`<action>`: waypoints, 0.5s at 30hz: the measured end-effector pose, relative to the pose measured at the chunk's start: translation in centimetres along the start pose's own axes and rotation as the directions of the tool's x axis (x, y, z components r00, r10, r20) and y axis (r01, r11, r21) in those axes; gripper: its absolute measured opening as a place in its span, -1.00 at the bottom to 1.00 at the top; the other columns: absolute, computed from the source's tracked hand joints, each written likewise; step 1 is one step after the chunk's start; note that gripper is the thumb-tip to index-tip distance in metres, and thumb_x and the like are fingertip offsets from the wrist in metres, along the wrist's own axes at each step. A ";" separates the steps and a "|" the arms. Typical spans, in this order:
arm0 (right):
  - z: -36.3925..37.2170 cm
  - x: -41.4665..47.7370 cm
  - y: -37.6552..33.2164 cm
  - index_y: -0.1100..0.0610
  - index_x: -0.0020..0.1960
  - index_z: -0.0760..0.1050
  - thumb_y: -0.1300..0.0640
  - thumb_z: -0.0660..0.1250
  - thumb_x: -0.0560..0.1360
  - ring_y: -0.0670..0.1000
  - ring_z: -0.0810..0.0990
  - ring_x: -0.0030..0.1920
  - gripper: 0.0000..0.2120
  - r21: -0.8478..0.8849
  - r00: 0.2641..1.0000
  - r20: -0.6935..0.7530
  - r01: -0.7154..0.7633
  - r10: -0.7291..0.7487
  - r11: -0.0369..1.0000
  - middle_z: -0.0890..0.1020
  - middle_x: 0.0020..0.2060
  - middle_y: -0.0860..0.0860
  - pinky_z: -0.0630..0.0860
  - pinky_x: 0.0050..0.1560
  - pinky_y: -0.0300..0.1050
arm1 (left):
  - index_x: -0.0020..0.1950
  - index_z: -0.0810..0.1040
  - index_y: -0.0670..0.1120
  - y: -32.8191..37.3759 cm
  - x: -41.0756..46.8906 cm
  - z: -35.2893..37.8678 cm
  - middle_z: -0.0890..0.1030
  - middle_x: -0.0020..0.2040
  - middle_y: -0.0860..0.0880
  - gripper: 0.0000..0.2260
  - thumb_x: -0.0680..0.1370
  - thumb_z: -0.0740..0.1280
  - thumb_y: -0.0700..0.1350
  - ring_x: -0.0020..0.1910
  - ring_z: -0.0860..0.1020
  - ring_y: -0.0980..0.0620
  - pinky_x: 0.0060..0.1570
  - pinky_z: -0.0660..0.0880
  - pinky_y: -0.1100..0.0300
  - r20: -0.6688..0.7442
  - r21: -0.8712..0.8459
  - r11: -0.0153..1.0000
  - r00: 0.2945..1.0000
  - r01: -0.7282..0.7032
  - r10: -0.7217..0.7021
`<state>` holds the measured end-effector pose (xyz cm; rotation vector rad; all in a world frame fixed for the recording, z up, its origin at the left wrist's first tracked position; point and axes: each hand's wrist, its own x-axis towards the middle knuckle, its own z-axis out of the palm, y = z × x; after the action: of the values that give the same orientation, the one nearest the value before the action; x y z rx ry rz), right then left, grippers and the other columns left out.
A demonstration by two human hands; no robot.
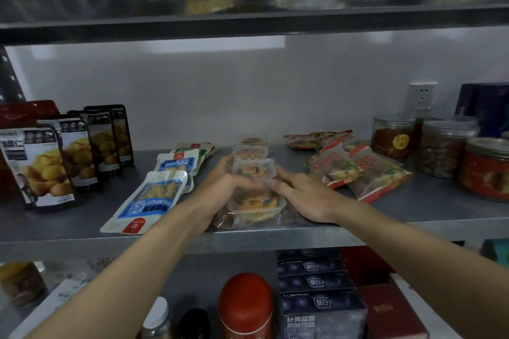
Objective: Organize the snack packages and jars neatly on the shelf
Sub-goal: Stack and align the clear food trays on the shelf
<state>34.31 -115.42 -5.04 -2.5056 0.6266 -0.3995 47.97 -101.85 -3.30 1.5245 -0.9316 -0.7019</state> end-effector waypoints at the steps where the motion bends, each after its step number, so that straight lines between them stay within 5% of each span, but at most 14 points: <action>1: 0.0 -0.1 0.0 -0.08 0.54 0.17 -0.38 0.02 0.52 0.02 0.39 0.42 -0.32 0.033 1.000 -0.009 0.002 -0.001 0.999 0.45 0.40 -0.07 0.32 0.41 0.01 | 0.22 0.37 0.13 0.3 0.5 -0.3 0.64 0.05 0.06 -0.43 0.29 0.50 -0.11 0.04 0.63 -0.02 0.11 0.53 -0.04 -0.035 -0.019 1.000 0.999 0.010 -0.010; 5: -0.8 0.2 -0.6 0.01 0.55 0.17 -0.30 0.12 0.55 0.00 0.26 0.48 -0.33 0.183 0.993 -0.103 -0.036 0.056 0.982 0.31 0.48 -0.08 0.16 0.39 -0.13 | 0.05 0.50 -0.11 1.1 2.0 -0.5 0.69 -0.15 -0.05 -0.85 0.50 0.30 -0.12 -0.10 0.64 -0.07 0.05 0.52 -0.04 -0.096 -0.065 0.997 0.994 0.040 -0.046; 7: -1.2 1.1 -0.8 0.02 0.57 0.10 -0.33 0.14 0.53 0.02 0.18 0.52 -0.26 0.270 0.984 -0.126 -0.090 0.128 0.959 0.21 0.54 -0.05 0.12 0.44 -0.04 | -0.01 0.56 -0.11 1.3 2.4 -0.1 0.70 -0.21 -0.08 -0.87 0.50 0.27 -0.13 -0.16 0.66 -0.10 0.02 0.53 -0.03 -0.107 -0.085 0.995 0.993 0.047 -0.056; 11: -1.0 2.7 -1.6 0.03 0.58 0.06 -0.30 0.24 0.49 0.04 0.14 0.53 -0.20 0.442 0.974 -0.096 -0.141 0.203 0.886 0.15 0.55 -0.04 0.11 0.43 -0.01 | 0.36 0.41 -0.07 0.1 4.6 0.1 0.62 0.14 -0.18 -0.16 0.07 0.47 0.05 0.06 0.63 -0.20 0.08 0.54 -0.16 -0.047 -0.134 0.987 0.995 0.085 -0.092; 15: -0.3 3.1 -2.0 0.00 0.45 0.27 -0.04 0.36 0.50 -0.10 0.39 0.29 -0.44 0.542 0.988 -0.046 -0.098 0.146 0.835 0.40 0.26 -0.20 0.26 0.13 -0.27 | 0.42 0.32 -0.12 -0.7 5.0 0.5 0.56 0.22 -0.22 -0.17 0.13 0.35 -0.13 0.12 0.58 -0.22 -0.12 0.57 -0.02 -0.055 -0.197 0.980 0.998 0.014 -0.026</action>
<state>37.56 -115.63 -3.25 -1.9068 0.6028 -0.5520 50.19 -106.35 -3.76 1.3731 -0.7811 -0.7390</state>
